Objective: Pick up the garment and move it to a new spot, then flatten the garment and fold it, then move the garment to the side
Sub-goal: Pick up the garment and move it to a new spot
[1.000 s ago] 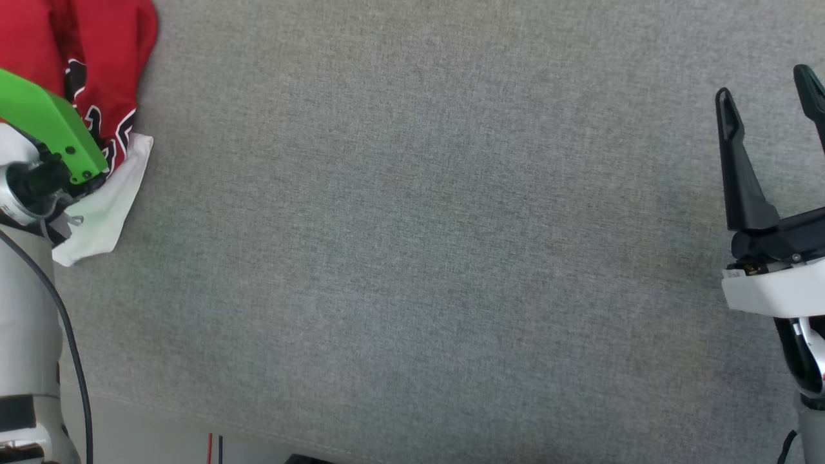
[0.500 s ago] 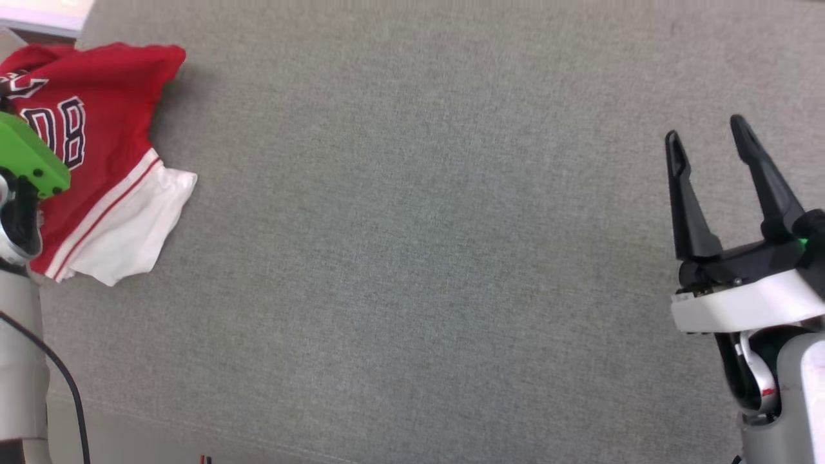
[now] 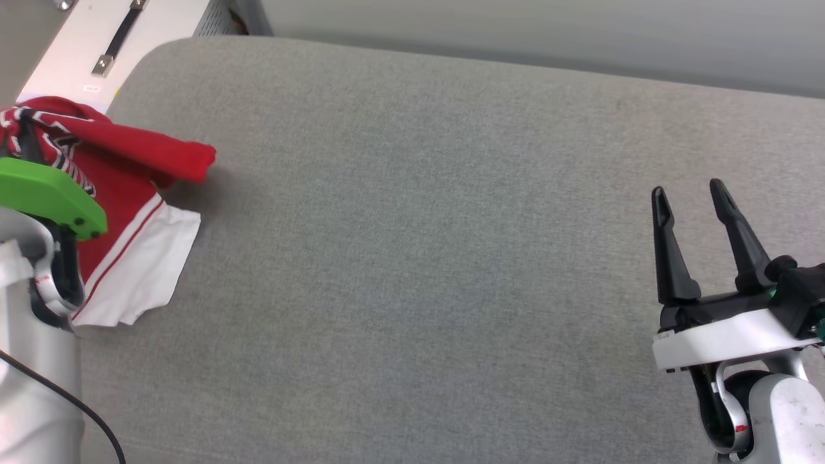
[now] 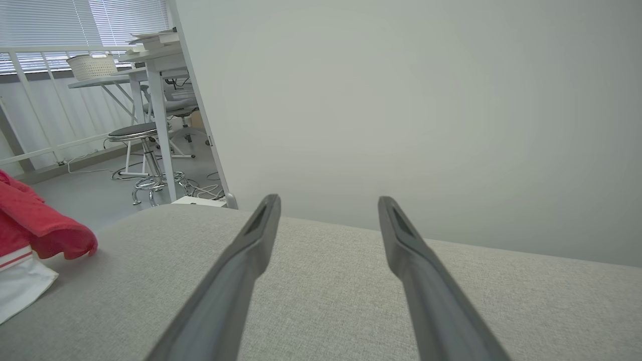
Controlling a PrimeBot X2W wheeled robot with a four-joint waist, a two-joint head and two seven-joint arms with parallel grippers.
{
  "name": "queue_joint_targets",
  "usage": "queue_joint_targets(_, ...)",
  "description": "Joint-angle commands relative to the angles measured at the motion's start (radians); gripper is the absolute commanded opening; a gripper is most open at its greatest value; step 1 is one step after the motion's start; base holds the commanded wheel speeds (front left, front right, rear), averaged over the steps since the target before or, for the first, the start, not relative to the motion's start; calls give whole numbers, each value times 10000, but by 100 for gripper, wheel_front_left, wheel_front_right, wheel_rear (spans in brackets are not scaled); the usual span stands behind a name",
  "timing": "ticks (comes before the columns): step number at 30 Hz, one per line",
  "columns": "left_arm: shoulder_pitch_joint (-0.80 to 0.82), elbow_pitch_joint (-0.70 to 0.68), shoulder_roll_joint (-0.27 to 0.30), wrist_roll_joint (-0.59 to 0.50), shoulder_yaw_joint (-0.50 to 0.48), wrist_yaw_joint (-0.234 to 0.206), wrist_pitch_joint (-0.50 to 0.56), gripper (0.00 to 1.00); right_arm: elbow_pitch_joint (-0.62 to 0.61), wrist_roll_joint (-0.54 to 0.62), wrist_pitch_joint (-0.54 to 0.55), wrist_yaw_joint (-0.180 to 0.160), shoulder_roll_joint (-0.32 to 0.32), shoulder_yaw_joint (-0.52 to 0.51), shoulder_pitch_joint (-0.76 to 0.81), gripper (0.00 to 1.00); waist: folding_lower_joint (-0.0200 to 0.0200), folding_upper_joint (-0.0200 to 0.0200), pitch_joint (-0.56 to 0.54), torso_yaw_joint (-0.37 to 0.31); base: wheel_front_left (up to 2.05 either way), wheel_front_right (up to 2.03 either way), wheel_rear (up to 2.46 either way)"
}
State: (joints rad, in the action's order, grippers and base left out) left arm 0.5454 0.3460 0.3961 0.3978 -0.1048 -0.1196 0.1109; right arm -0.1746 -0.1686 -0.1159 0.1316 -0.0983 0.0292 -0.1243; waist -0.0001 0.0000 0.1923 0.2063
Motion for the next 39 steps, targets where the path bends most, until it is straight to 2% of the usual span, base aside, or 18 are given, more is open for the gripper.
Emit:
queue_joint_targets(1, -283, -254, -101, -89, 91, 0, 42, 0, 53, 48, -59, -9, 58, 9, 137, 100, 1, 0, -534, -414, 0, 0, 0)
queue_joint_targets(6, -1127, -1616, -292, -182, 330, -130, 252, 0, 193, 63, -107, -9, 229, 46, 330, 100, 1, 0, -857, -1025, 0, 0, 0)
queue_joint_targets(16, -2324, -4107, -1219, -255, 1505, -214, 802, 0, 249, 98, -11, -9, 376, -46, 598, 100, 1, 0, -1004, -2272, 0, 0, 0)
queue_joint_targets(23, -2350, -4878, -1718, -424, 2776, 148, 1106, 0, 248, 71, -19, -9, 416, -12, 514, 100, 1, 0, -806, -3226, 0, 0, 0)
queue_joint_targets(28, -1957, -5029, -2262, -484, 3725, 450, 1175, 0, 243, 27, -57, -9, 429, -122, 469, 100, 1, 0, -406, -3659, 0, 0, 0)
queue_joint_targets(33, -1357, -4555, -2878, -534, 4620, 738, 928, 0, 283, -84, -228, -9, 440, -140, 263, 100, 1, 0, 199, -3899, 0, 0, 0)
queue_joint_targets(38, -1520, -3341, -3133, -380, 5128, 818, 606, 0, 445, -139, -380, -9, 448, -165, 102, 100, 1, 0, 588, -3922, 0, 0, 0)
queue_joint_targets(39, -1842, -2594, -3174, -303, 5322, 852, 471, 0, 530, -144, -432, -9, 451, -171, 33, 100, 1, 0, 693, -3867, 0, 0, 0)
